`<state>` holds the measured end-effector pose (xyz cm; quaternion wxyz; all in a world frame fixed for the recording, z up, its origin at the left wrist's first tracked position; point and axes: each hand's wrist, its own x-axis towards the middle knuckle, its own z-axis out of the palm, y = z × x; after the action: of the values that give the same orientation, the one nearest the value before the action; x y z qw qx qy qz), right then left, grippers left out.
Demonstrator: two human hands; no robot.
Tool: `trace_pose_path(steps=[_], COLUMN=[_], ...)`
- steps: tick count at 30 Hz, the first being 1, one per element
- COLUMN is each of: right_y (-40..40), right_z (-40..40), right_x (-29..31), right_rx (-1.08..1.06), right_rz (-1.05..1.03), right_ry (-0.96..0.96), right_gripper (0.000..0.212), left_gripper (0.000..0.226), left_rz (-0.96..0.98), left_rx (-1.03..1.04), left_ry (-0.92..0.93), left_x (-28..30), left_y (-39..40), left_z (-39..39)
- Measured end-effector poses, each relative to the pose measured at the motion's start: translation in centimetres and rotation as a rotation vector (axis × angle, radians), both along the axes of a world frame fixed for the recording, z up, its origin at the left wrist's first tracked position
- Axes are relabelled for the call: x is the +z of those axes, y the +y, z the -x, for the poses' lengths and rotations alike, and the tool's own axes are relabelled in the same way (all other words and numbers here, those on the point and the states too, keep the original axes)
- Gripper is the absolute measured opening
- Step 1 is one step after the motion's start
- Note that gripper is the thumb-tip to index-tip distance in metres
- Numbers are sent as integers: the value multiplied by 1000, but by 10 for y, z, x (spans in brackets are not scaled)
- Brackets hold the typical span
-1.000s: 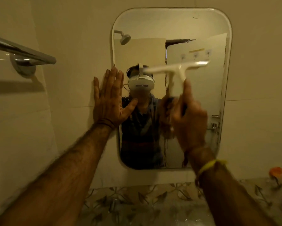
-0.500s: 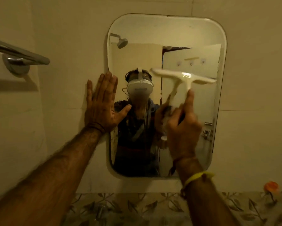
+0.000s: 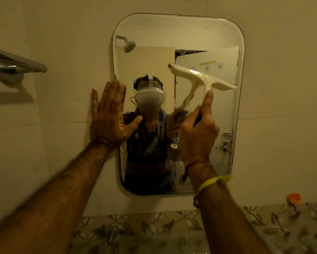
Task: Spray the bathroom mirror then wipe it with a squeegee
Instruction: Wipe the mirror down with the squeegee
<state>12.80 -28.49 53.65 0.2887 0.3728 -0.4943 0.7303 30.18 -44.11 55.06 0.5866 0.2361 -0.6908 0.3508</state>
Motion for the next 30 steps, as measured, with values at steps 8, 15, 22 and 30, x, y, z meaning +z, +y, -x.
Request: trace_pose_path(steps=[8, 15, 22, 30], right_y=[7, -3, 6, -19], right_z=[-26, -23, -50, -64], right_x=[-73, -5, -67, -11], right_rx=[-9, -41, -55, -110], right_rz=[-105, -61, -293, -271], right_ry=[62, 67, 285, 394], right_gripper=[57, 62, 57, 52], left_gripper=[93, 87, 85, 84], left_rz=[12, -23, 0, -56], left_rx=[-9, -33, -135, -336], left_ry=[1, 7, 42, 161], left_x=[0, 0, -1, 0], left_y=[-3, -1, -9, -3], left_z=[-3, -2, -4, -5])
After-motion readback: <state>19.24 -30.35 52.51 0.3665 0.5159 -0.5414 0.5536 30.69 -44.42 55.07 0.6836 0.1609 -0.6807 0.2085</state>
